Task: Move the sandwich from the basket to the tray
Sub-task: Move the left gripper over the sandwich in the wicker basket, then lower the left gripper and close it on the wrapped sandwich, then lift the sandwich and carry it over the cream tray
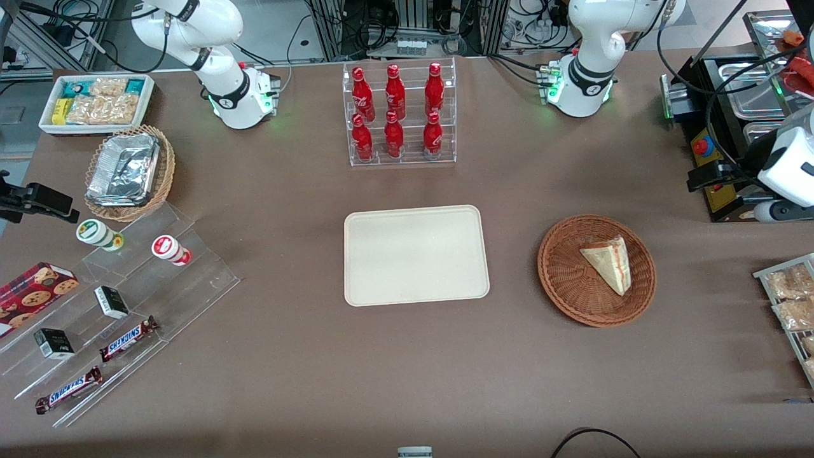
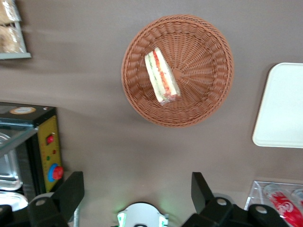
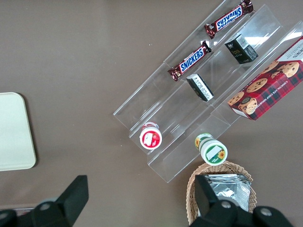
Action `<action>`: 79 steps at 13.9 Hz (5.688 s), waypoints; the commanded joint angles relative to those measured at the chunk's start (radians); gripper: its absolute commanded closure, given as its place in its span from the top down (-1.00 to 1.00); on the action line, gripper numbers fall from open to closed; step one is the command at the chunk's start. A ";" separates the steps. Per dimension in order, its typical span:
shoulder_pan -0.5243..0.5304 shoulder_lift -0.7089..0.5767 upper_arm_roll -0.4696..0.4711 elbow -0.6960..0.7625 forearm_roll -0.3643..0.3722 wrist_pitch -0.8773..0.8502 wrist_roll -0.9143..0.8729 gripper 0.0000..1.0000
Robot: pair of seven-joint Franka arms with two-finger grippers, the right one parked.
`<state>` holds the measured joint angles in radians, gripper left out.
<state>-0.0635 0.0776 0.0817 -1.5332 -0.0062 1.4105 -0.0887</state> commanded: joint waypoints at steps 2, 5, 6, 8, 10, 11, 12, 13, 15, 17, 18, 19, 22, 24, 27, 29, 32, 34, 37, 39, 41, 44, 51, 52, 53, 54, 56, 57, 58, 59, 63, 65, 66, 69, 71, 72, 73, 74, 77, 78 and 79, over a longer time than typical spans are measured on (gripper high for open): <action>-0.004 0.004 0.009 0.002 -0.023 -0.015 0.014 1.00; -0.012 0.037 0.007 -0.001 -0.029 0.007 0.017 1.00; -0.013 0.042 0.006 -0.017 -0.031 0.015 0.017 1.00; -0.027 0.042 0.000 -0.083 -0.023 0.082 0.017 1.00; -0.029 0.041 0.000 -0.154 -0.020 0.165 0.017 1.00; -0.029 0.041 0.000 -0.188 -0.020 0.203 0.017 1.00; -0.029 0.039 0.000 -0.232 -0.018 0.252 0.017 1.00; -0.029 0.033 0.000 -0.279 -0.018 0.302 0.015 1.00; -0.029 0.031 0.000 -0.346 -0.017 0.388 0.014 1.00; -0.029 0.031 0.000 -0.402 -0.017 0.465 0.007 1.00; -0.030 0.031 0.000 -0.439 -0.017 0.516 0.000 1.00; -0.030 0.030 -0.002 -0.474 -0.017 0.563 -0.002 1.00; -0.030 0.031 -0.002 -0.512 -0.018 0.637 -0.083 1.00; -0.033 0.037 -0.002 -0.530 -0.017 0.685 -0.231 1.00; -0.047 0.039 -0.002 -0.573 -0.032 0.755 -0.420 1.00; -0.047 0.039 -0.002 -0.614 -0.037 0.842 -0.541 1.00; -0.059 0.047 -0.002 -0.659 -0.032 0.915 -0.597 1.00; -0.059 0.068 -0.002 -0.659 -0.025 0.915 -0.589 1.00; -0.059 0.097 -0.002 -0.657 -0.023 0.929 -0.592 1.00; -0.059 0.122 -0.002 -0.657 -0.032 0.943 -0.600 1.00; -0.059 0.134 -0.002 -0.657 -0.038 0.943 -0.603 1.00; -0.058 0.162 -0.002 -0.659 -0.054 0.956 -0.605 1.00; -0.056 0.203 -0.002 -0.657 -0.130 0.972 -0.603 0.90; -0.058 0.205 -0.002 -0.659 -0.130 0.970 -0.602 0.25; -0.058 0.203 -0.002 -0.659 -0.130 0.966 -0.594 -0.46; -0.058 0.202 -0.002 -0.657 -0.130 0.961 -0.589 -0.99; -0.058 0.189 -0.002 -0.656 -0.129 0.935 -0.536 -1.00; -0.056 0.170 0.000 -0.650 -0.127 0.903 -0.504 -1.00; -0.056 0.145 0.000 -0.640 -0.127 0.871 -0.472 -1.00; -0.058 0.122 0.000 -0.622 -0.126 0.830 -0.436 -1.00; -0.140 0.117 -0.017 -0.523 -0.109 0.678 -0.396 -1.00; -0.195 0.122 -0.019 -0.469 -0.100 0.628 -0.396 -1.00; -0.229 0.125 -0.022 -0.455 -0.098 0.622 -0.395 -1.00; -0.350 0.139 -0.022 -0.441 -0.098 0.625 -0.401 -1.00; -0.424 0.175 -0.022 -0.400 -0.103 0.631 -0.413 -1.00; -0.461 0.221 -0.022 -0.354 -0.107 0.633 -0.448 -1.00; -0.499 0.270 -0.022 -0.300 -0.104 0.633 -0.507 -1.00; -0.536 0.322 -0.022 -0.242 -0.103 0.631 -0.561 -1.00; -0.617 0.436 -0.022 -0.107 -0.109 0.633 -0.627 -1.00; -0.643 0.477 -0.022 -0.056 -0.101 0.633 -0.679 -1.00; -0.663 0.516 -0.020 -0.012 -0.100 0.633 -0.719 -1.00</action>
<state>-0.6870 0.4982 0.0453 -1.6751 -0.1173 2.0629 -0.7338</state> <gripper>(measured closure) 0.837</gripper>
